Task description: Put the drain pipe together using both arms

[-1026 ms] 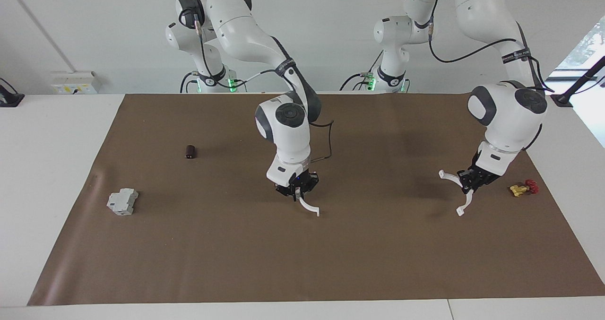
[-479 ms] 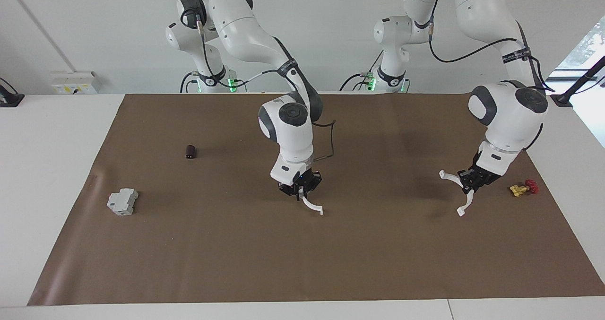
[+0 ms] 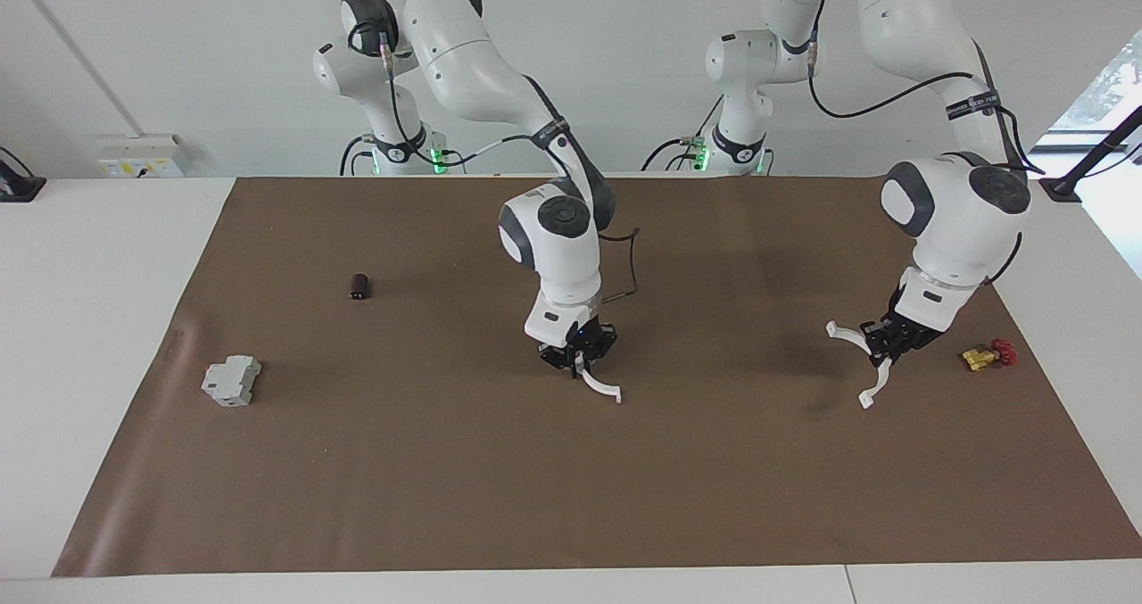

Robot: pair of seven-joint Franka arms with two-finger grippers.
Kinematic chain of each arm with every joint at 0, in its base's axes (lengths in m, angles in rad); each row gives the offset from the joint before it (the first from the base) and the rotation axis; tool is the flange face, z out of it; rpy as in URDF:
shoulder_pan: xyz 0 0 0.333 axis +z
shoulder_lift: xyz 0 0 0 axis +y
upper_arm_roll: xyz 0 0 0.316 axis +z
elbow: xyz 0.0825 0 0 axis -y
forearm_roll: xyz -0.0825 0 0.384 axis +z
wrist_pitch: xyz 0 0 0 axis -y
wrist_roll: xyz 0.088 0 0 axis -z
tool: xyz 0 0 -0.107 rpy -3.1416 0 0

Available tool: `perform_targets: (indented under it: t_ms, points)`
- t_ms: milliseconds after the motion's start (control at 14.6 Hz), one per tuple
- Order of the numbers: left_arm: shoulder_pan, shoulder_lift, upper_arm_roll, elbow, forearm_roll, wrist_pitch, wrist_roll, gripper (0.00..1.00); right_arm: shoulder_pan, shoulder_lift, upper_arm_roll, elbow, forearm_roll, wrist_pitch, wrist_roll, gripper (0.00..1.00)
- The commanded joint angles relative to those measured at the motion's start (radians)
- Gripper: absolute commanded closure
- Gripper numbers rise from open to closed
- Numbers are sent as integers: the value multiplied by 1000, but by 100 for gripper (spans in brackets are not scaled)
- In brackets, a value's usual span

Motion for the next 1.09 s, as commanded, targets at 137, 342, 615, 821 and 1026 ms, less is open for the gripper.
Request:
perform_targets:
  t_ms: [137,342,615,821,1026]
  points:
    - [-41,-11,6,5,12,-18,-7,100,-8,5,2,2,-10,23,-11,13]
    - [-81,-13,7,3,12,-19,-47,100,-20,-12,2,57,-3,-30,-13,0]
    - [-210,-13,9,6,10,-34,-225,100,-127,-110,-5,140,-14,-297,-19,0]
    - [-326,1,11,60,13,-122,-384,100,-259,-238,-11,135,-14,-496,-92,0]
    - [-432,99,11,159,60,-146,-547,100,-406,-344,-13,144,-13,-667,-187,0]
